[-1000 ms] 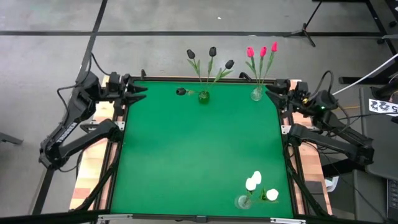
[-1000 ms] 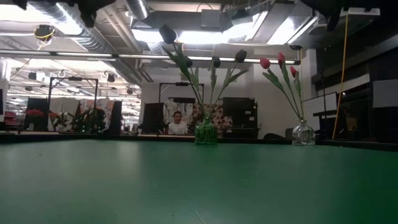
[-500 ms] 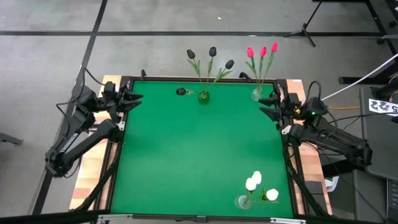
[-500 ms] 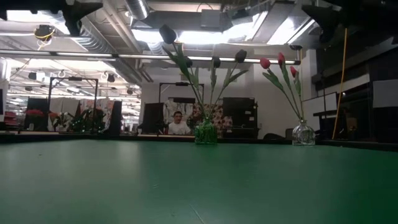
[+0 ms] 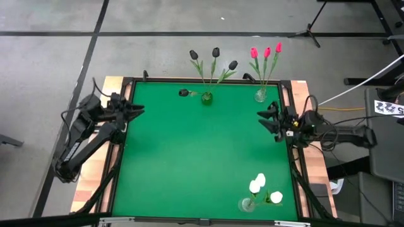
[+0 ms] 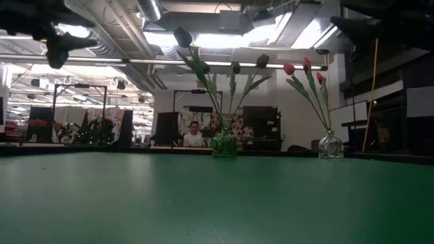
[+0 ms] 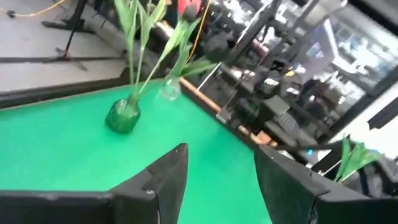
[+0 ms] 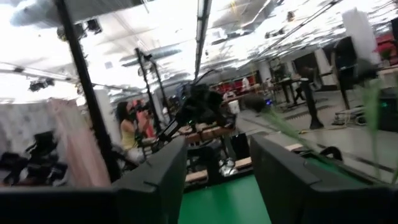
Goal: Sort flowers into vase by color
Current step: Return to Home Position
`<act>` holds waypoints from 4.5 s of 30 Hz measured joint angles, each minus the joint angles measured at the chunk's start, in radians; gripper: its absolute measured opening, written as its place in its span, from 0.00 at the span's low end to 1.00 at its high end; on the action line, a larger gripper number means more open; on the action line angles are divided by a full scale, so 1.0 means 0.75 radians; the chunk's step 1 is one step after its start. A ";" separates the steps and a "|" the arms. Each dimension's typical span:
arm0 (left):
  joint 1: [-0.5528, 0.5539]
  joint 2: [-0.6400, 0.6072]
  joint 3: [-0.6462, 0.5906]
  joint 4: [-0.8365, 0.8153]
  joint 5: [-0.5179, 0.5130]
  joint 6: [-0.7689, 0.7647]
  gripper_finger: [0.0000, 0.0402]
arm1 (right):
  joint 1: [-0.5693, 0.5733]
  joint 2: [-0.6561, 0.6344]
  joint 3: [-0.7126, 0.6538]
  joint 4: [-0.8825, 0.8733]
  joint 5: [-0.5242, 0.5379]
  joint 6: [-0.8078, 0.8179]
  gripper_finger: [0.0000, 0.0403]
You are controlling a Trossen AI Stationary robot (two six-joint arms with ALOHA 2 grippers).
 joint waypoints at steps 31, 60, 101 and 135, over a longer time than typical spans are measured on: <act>-0.014 -0.018 -0.373 0.923 0.543 -0.087 0.45 | 0.407 -0.013 -0.161 0.311 0.231 -0.396 0.44; -0.014 -0.018 -0.563 0.879 0.519 0.099 0.45 | 0.407 -0.245 -0.157 -0.171 0.404 -0.396 0.44; -0.083 -0.017 -0.563 0.779 0.344 0.305 0.45 | 0.408 -0.244 -0.170 -0.547 0.492 -0.269 0.44; -0.083 -0.017 -0.563 0.778 0.344 0.303 0.45 | 0.408 -0.244 -0.171 -0.558 0.463 -0.270 0.44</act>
